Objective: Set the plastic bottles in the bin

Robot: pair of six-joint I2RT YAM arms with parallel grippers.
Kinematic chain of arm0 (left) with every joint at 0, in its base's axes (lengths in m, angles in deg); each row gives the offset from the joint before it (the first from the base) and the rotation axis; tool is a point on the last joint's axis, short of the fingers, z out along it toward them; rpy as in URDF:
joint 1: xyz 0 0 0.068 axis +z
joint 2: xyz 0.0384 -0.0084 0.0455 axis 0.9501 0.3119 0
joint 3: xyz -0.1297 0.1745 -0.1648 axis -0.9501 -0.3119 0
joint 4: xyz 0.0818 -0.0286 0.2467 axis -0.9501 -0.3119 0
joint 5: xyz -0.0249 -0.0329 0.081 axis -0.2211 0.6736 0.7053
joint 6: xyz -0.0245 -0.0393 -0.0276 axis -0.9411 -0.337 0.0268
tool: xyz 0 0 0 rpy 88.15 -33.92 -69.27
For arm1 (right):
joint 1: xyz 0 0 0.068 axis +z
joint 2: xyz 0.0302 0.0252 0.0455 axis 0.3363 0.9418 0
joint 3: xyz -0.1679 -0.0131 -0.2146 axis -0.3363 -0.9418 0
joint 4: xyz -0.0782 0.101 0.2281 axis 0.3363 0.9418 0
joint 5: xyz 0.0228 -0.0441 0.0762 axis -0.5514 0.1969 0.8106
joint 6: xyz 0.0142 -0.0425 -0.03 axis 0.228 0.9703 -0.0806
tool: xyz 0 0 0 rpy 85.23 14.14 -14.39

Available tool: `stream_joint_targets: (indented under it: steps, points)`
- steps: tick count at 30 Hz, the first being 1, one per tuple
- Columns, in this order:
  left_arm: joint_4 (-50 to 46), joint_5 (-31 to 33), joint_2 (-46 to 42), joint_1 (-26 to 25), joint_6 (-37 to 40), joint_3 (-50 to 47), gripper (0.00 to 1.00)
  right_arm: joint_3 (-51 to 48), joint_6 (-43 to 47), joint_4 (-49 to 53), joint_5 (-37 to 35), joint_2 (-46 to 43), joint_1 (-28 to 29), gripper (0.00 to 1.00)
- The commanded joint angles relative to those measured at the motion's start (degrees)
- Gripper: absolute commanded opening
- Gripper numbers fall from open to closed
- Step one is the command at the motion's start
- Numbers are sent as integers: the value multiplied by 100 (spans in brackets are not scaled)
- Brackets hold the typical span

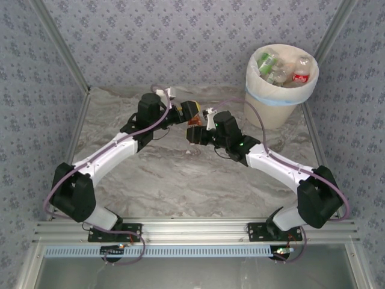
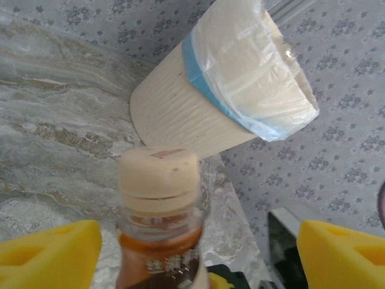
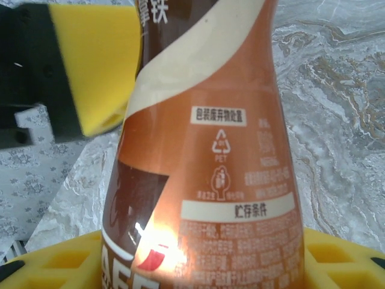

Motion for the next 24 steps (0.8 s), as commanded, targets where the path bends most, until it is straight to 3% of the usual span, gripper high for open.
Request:
stream_joint_targets:
  steps: [1, 4, 9, 18, 24]
  points:
    - [-31, -231, -283, 101, 39, 56, 91, 189, 88, 191, -174, 14, -13, 55]
    - [89, -350, -343, 170, 14, -28, 98, 194, 105, 196, -211, 31, -23, 55]
    - [385, -58, -756, 323, -84, -411, 99, 322, 352, 501, -452, 27, -30, 55]
    - [-971, 2552, -1965, 510, 242, -1058, 99, 955, 1195, 1141, -730, 33, -272, 56]
    - [-1718, 3360, -2596, 786, 233, -1484, 99, 1669, 1819, 1477, -906, 36, -761, 56]
